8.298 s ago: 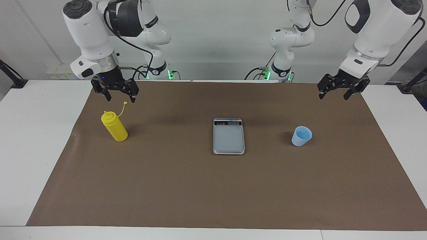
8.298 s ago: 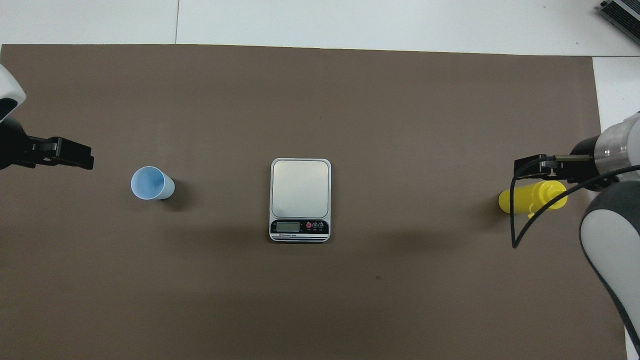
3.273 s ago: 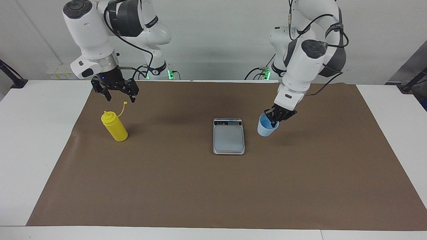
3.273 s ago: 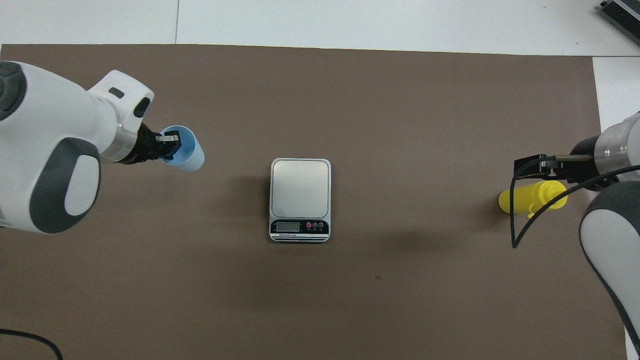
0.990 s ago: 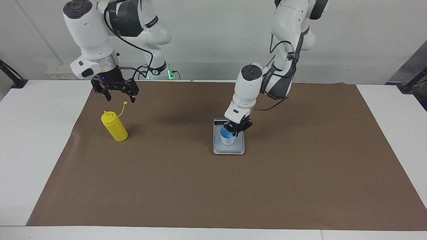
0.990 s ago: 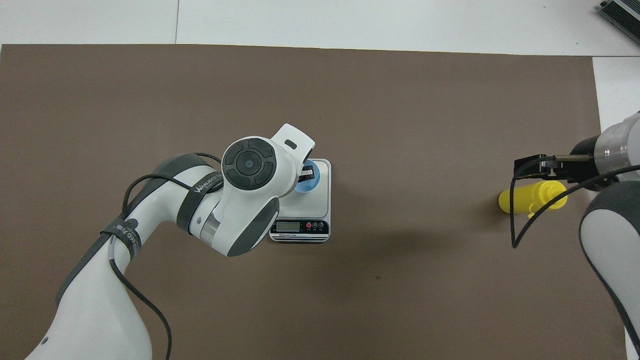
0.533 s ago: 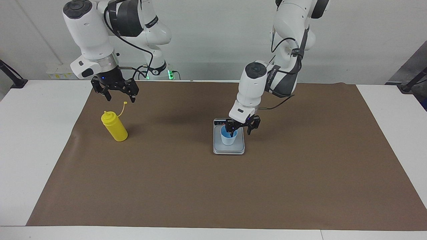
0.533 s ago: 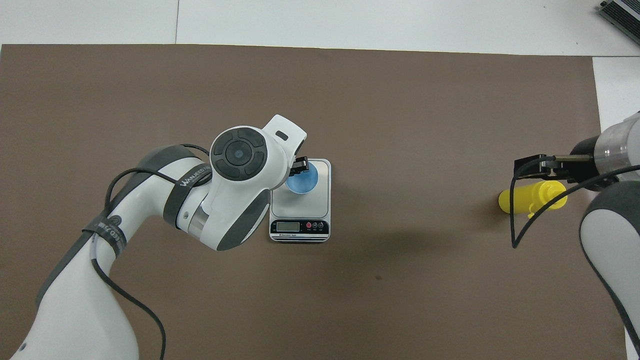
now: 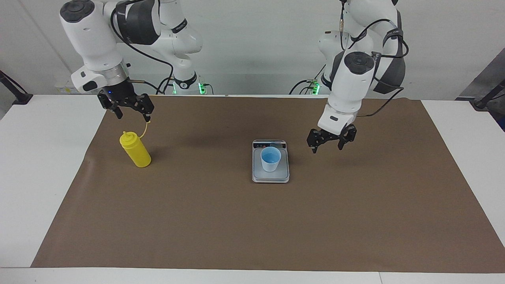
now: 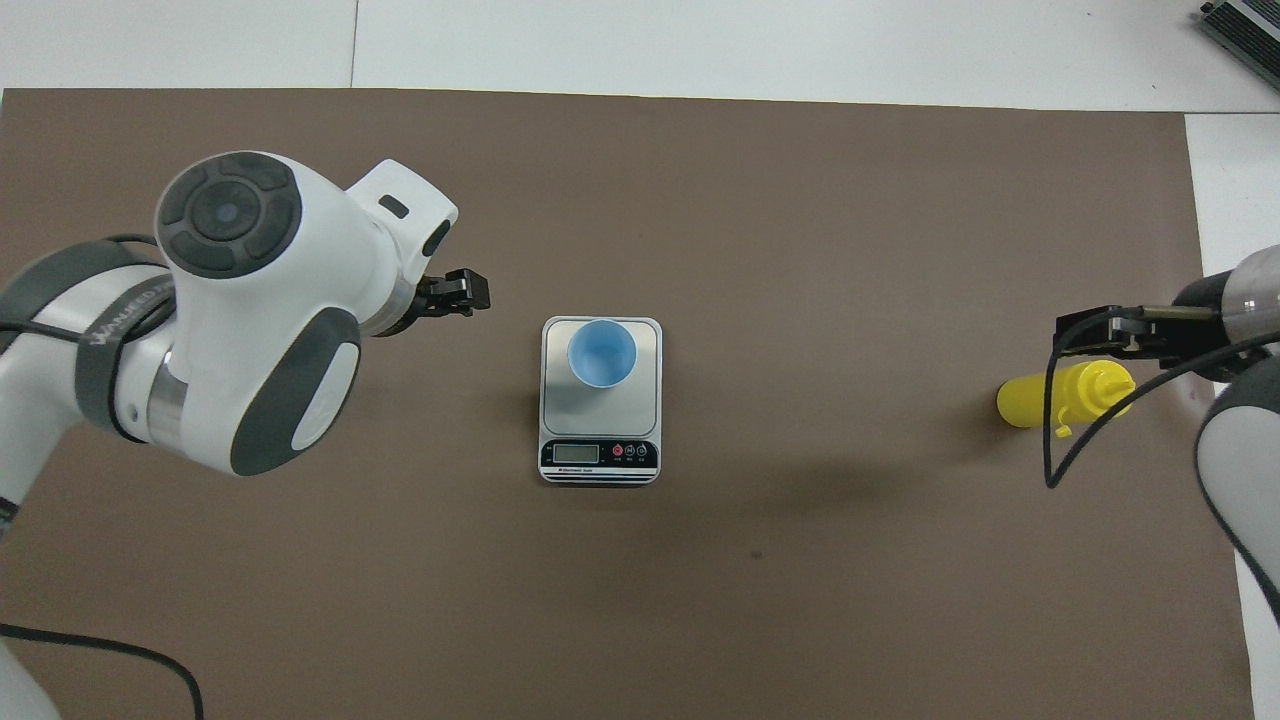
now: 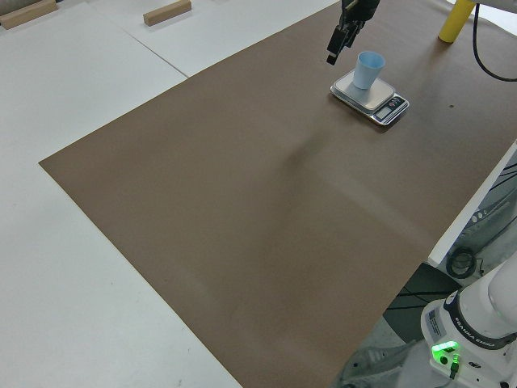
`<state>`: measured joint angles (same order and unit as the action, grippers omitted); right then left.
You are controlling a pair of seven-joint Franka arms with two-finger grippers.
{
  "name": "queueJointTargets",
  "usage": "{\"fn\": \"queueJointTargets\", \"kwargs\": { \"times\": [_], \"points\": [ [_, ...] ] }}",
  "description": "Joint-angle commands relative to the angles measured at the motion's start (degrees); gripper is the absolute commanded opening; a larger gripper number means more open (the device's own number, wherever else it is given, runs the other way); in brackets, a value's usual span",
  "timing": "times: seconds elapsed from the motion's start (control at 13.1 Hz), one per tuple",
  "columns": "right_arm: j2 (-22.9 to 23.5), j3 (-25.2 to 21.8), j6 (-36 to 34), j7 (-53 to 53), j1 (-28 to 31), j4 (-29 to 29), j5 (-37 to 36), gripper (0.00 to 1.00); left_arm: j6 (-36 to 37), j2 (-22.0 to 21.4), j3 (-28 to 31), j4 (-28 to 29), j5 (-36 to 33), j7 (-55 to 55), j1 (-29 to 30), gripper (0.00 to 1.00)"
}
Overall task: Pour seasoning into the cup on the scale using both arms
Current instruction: 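Open the left gripper and withdraw it from the cup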
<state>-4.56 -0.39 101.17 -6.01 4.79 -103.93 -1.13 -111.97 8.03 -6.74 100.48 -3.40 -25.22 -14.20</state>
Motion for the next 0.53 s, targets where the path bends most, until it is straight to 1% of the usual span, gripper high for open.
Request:
{"fn": "queueJointTargets", "kwargs": {
  "times": [0.0,0.15,0.3,0.46],
  "points": [
    [-1.06,0.3,0.08,0.47,4.25,-1.36,0.34,1.0,3.59,-3.37,-0.64,1.47,-0.2,7.7,4.52,1.0],
    [-0.63,0.22,0.78,-3.11,6.45,-1.36,0.34,1.0,5.09,-4.42,-0.64,1.56,1.28,12.98,7.5,1.0],
    [0.86,0.3,2.53,-12.41,7.42,-1.62,0.34,1.0,7.01,-5.91,-0.55,1.56,1.82,18.86,10.58,1.0],
    [5.59,0.3,4.73,-17.88,8.21,-1.37,1.04,1.0,8.77,-7.23,-0.55,1.39,1.91,23.89,13.22,1.0]
  ]
}}
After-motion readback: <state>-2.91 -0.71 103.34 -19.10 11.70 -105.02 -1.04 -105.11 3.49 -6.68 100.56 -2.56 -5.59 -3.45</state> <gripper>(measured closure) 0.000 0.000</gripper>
